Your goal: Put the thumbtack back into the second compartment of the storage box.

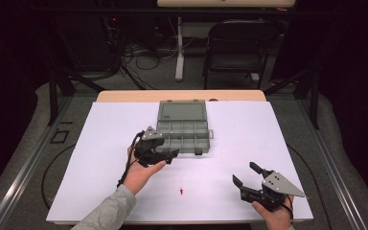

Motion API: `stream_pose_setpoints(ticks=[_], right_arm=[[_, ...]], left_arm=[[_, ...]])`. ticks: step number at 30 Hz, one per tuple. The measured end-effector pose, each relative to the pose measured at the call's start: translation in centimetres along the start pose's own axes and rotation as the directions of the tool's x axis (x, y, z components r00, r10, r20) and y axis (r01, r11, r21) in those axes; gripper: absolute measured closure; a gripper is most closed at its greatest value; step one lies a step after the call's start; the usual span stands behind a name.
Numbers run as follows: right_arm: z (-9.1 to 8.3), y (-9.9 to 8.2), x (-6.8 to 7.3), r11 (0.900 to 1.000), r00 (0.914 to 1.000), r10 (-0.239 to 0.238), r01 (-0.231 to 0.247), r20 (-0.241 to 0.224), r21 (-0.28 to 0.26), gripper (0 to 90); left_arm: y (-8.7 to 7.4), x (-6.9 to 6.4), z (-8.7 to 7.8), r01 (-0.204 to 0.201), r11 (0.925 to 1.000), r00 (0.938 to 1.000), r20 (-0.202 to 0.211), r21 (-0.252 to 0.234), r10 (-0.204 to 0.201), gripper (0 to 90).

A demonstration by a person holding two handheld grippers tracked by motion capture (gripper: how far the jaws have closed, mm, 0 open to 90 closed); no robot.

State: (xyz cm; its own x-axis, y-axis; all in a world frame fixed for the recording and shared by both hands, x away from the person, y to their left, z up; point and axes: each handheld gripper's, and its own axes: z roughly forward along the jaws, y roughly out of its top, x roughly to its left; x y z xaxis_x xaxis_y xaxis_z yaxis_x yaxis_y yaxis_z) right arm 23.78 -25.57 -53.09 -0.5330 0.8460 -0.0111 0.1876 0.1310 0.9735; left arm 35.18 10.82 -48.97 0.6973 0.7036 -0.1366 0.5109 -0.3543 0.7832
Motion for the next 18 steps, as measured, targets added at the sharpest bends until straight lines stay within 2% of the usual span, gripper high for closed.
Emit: stream_pose_setpoints(ticks=[5,9,12,14,18], right_arm=[[0.0,0.0,0.0,1.0000,1.0000,0.002,-0.002,0.000,-0.005,21.6],[0.0,0.0,0.1,0.9999,1.0000,0.001,-0.001,0.000,-0.010,21.1],[0.0,0.0,0.1,0.9999,1.0000,0.004,-0.004,-0.004,-0.009,20.8],[0.0,0.0,0.1,0.9999,1.0000,0.005,-0.005,-0.004,-0.012,20.7],[0.0,0.0,0.1,0.9999,1.0000,0.008,-0.008,-0.003,-0.007,20.6]], left_arm=[[-1.8,-1.5,-0.9,-0.038,0.9992,0.9991,0.020,-0.005,0.038,27.0],[-3.1,-2.4,-1.4,-0.034,0.9993,0.9989,0.033,-0.016,0.035,27.8],[-4.0,-3.0,-1.9,-0.047,0.9988,0.9983,0.033,-0.016,0.047,28.1],[-4.4,-3.2,-2.1,-0.056,0.9982,0.9979,0.033,-0.021,0.056,28.1],[-5.3,-3.3,-2.6,-0.046,0.9985,0.9985,0.028,-0.029,0.047,28.3]])
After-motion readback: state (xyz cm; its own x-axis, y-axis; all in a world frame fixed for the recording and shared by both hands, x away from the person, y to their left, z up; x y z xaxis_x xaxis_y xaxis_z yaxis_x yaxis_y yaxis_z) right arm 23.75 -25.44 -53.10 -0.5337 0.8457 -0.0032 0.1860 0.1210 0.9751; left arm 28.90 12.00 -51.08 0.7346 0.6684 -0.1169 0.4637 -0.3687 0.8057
